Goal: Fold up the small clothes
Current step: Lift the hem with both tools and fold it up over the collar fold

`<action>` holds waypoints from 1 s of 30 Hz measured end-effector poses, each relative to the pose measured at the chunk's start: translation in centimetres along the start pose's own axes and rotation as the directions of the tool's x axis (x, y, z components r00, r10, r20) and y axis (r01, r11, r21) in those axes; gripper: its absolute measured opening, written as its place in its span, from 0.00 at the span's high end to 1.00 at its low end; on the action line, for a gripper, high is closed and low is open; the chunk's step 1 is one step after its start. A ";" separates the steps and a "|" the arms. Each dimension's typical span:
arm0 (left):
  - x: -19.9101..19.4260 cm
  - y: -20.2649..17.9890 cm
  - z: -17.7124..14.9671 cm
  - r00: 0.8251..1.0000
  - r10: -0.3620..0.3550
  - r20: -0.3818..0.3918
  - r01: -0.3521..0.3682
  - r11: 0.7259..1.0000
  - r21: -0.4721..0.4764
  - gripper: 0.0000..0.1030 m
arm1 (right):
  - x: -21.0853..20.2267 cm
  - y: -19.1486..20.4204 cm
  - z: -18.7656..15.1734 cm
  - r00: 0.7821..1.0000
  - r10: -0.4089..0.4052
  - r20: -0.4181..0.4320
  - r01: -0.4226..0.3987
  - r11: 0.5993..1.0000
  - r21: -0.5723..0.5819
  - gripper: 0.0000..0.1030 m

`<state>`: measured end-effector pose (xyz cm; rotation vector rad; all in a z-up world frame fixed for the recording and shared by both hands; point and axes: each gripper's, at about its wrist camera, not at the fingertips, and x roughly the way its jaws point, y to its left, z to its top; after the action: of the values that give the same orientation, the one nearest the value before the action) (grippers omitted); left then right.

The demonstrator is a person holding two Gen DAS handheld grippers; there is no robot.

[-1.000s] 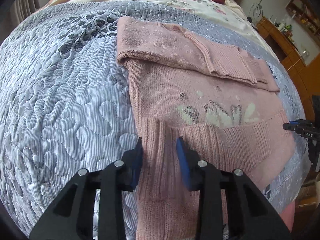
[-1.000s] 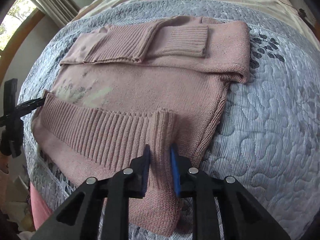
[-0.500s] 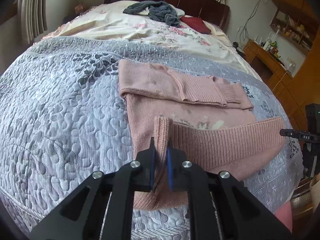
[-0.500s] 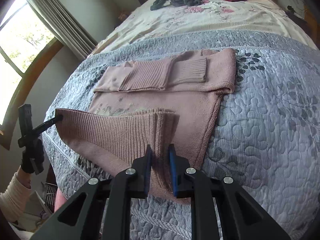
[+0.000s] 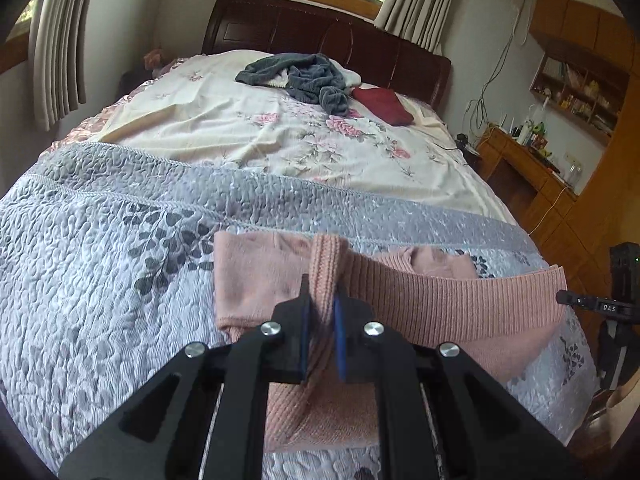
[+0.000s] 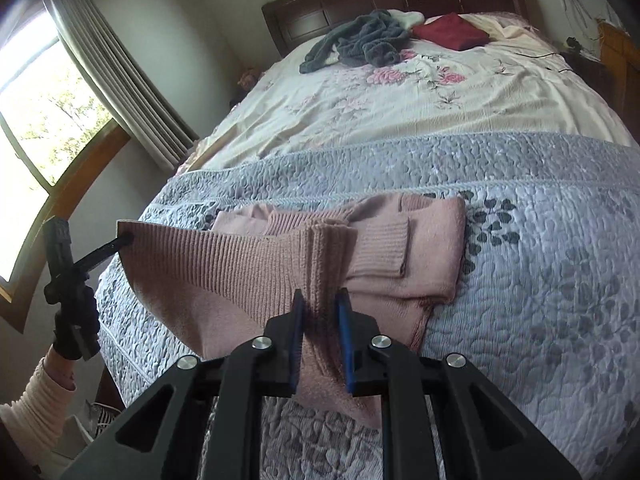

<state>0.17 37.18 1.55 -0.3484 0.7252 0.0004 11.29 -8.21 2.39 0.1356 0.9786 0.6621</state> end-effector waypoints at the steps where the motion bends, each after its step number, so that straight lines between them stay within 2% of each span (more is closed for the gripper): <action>1: 0.7 0.1 0.8 1.000 0.002 0.006 -0.002 1.000 -0.007 0.92 | 0.4 -0.2 0.9 1.000 -0.007 0.003 0.007 1.000 0.000 0.85; 4: 2.7 0.4 2.9 1.000 0.004 0.016 -0.004 1.000 -0.030 0.92 | 1.9 -0.7 3.3 1.000 -0.031 0.007 0.031 1.000 0.000 0.85; 7: 5.6 0.8 4.7 0.999 0.034 0.011 -0.034 0.999 -0.025 0.92 | 3.8 -1.8 5.7 0.999 -0.046 0.005 0.046 0.999 0.022 0.85; 14: 13.6 2.5 7.0 0.996 0.077 -0.044 -0.079 0.996 -0.045 0.92 | 9.9 -5.1 9.5 0.994 -0.095 -0.052 0.098 0.993 0.061 0.85; 22: 22.3 4.1 5.2 0.974 0.145 -0.173 -0.150 0.989 -0.015 0.92 | 17.2 -9.0 9.2 0.977 -0.146 -0.153 0.162 0.982 0.096 0.85; 30: 26.0 6.9 3.2 0.954 0.180 -0.240 -0.195 0.980 -0.040 0.91 | 20.5 -12.3 7.5 0.964 -0.163 -0.211 0.195 0.971 0.139 0.85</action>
<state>20.92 41.52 -15.27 -0.3417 0.9935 0.1651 30.76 -4.84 -13.07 0.1208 1.2215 0.4358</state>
